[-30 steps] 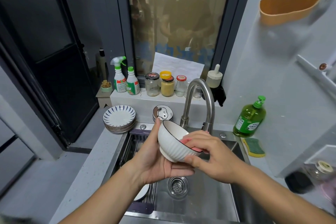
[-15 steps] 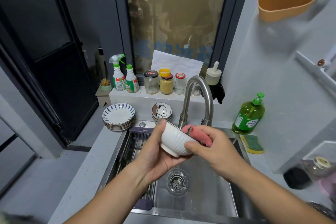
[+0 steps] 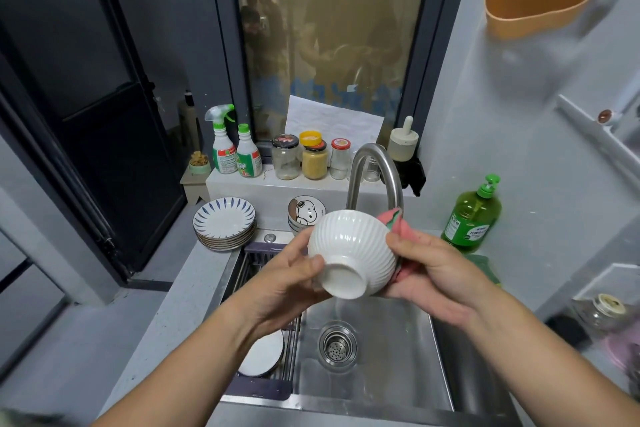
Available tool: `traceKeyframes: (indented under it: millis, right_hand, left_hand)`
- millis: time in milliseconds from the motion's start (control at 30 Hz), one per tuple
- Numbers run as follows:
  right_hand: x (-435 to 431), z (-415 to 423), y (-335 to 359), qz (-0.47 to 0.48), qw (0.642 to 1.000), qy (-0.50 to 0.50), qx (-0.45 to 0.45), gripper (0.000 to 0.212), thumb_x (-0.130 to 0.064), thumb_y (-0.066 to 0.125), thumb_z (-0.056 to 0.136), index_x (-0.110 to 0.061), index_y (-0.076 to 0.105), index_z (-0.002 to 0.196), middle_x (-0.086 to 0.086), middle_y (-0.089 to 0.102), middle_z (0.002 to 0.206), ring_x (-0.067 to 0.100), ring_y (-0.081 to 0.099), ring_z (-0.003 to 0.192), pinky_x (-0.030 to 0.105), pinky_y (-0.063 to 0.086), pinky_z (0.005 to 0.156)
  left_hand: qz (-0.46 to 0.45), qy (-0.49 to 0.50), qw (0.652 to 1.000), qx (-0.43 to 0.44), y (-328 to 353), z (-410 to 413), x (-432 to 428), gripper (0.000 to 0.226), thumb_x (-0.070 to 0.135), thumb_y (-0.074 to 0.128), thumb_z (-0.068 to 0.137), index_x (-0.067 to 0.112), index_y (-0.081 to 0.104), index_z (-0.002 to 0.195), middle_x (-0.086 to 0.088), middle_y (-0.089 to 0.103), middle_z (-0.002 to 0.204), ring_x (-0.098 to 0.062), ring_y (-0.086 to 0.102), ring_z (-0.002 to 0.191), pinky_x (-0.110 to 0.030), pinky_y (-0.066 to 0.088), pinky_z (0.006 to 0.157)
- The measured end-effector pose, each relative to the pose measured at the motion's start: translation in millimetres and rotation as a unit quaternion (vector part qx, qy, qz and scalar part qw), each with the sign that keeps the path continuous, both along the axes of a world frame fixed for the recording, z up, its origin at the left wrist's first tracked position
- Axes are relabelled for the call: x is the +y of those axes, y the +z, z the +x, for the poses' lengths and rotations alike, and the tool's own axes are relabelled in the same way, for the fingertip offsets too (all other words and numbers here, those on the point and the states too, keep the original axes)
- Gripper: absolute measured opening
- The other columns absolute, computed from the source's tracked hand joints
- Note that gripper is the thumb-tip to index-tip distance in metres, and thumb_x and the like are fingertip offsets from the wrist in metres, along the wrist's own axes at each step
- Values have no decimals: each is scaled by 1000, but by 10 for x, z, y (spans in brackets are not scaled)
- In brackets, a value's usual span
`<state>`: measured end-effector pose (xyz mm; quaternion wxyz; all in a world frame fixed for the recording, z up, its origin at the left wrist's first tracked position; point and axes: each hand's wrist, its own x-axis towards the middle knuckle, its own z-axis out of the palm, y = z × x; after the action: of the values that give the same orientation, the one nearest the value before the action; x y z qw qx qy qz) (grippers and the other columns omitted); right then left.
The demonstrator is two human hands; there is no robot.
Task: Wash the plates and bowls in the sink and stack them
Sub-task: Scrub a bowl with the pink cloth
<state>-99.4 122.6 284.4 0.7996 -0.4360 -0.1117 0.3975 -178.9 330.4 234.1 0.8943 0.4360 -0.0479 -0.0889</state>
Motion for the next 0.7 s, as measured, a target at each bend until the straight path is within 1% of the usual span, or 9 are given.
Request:
traceKeyframes:
  millis: [133, 267, 300, 367, 433, 500, 567, 633, 700]
  right_hand:
    - [45, -41, -15, -24, 998, -28, 51, 35, -9, 65, 85, -19, 64, 119, 19, 64, 132, 42, 59, 124, 81, 37, 93]
    - [125, -66, -54, -74, 990, -121, 25, 23, -19, 66, 82, -20, 74, 103, 9, 74, 115, 30, 65, 114, 65, 45, 98]
    - [139, -61, -77, -90, 980, -176, -11, 18, -21, 67, 83, -20, 77, 97, 3, 76, 104, 24, 67, 104, 54, 48, 99]
    - [146, -108, -80, -89, 947, -288, -113, 13, -22, 65, 90, -17, 76, 86, -6, 75, 85, 11, 65, 84, 29, 51, 84]
    - [144, -203, -54, -101, 901, -324, -271, 21, -26, 59, 96, -21, 73, 81, -11, 72, 79, 1, 62, 78, 18, 48, 76]
    - [196, -288, -101, -127, 861, -257, -420, 24, -30, 54, 101, -28, 78, 94, -15, 74, 101, -4, 63, 101, 20, 48, 89]
    - [274, -251, -185, -181, 796, -207, -539, 27, -26, 50, 102, -30, 73, 116, -19, 64, 132, 7, 50, 134, 32, 39, 110]
    - [334, -166, -201, -229, 724, -209, -616, 29, -26, 51, 101, -31, 68, 124, -20, 59, 137, 10, 44, 139, 35, 32, 116]
    - [381, -91, -176, -235, 709, -200, -634, 29, -27, 53, 99, -28, 70, 123, -19, 61, 132, 10, 50, 131, 31, 36, 112]
  left_hand:
    - [24, 42, 999, 22, -7, 16, -56, 98, 19, 102, 52, 20, 59, 139, -15, 64, 134, -37, 59, 117, -46, 54, 92]
    - [35, 132, 990, 40, 23, 13, -122, 84, 10, 89, 55, 13, 60, 134, -11, 72, 114, -24, 71, 98, -34, 61, 74]
    - [31, 147, 988, 46, 24, 8, -141, 80, 10, 86, 57, 14, 61, 133, -10, 73, 111, -22, 72, 94, -32, 61, 69]
    - [33, 172, 983, 55, 20, -5, -172, 73, 7, 85, 62, 16, 62, 131, -9, 73, 110, -21, 72, 90, -31, 60, 63]
    - [43, 191, 979, 58, 32, -3, -195, 63, 5, 80, 68, 18, 64, 128, -7, 74, 106, -20, 72, 87, -31, 59, 60]
    - [57, 197, 977, 54, 47, 5, -222, 60, 5, 80, 69, 19, 64, 125, -8, 75, 105, -22, 73, 86, -32, 59, 59]
    - [87, 193, 976, 43, 61, 16, -265, 62, 5, 85, 67, 19, 64, 123, -14, 74, 106, -24, 71, 85, -33, 58, 59]
    - [131, 184, 974, 25, 59, 22, -302, 66, 2, 87, 63, 16, 62, 123, -20, 71, 104, -27, 67, 85, -34, 57, 61]
    - [155, 178, 971, 20, 59, 24, -302, 68, 1, 88, 59, 14, 61, 120, -19, 71, 100, -26, 68, 84, -35, 57, 61]
